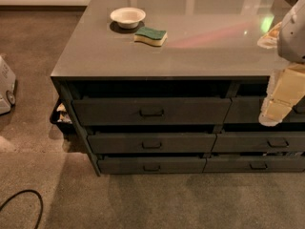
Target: Open top drawer
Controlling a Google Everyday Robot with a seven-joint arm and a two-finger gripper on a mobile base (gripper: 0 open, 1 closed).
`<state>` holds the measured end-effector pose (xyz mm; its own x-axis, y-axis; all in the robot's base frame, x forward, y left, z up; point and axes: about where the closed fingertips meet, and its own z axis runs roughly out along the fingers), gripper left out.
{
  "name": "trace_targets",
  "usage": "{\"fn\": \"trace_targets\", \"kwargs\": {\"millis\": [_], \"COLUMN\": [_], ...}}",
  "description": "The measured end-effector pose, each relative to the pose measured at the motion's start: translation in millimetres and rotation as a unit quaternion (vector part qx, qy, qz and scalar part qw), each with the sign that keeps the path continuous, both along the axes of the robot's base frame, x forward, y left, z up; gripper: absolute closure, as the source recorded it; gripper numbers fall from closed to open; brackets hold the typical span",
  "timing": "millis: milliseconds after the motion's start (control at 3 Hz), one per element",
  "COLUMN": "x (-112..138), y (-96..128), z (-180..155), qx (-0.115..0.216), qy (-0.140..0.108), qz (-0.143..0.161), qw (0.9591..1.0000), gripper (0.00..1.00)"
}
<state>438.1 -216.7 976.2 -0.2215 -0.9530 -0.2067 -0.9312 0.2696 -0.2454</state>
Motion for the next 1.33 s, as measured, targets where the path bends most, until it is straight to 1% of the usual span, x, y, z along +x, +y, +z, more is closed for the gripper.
{"fn": "trace_targets", "kwargs": {"millis": [333, 667, 1000, 1333], "x": [0.0, -1.8, -12.5, -17.4], "y": [1.0, 9.6, 30.8, 59.6], "z": [0.8, -11.3, -56.2, -92.9], "qx": [-0.001, 0.036, 0.140, 0.253], "qy": [-0.001, 0.016, 0.069, 0.121], "qz": [0.000, -0.041, -0.137, -0.244], "qw": [1.0000, 0.9984, 0.9783, 0.9282], "gripper": [0.00, 0.00, 0.00, 0.00]}}
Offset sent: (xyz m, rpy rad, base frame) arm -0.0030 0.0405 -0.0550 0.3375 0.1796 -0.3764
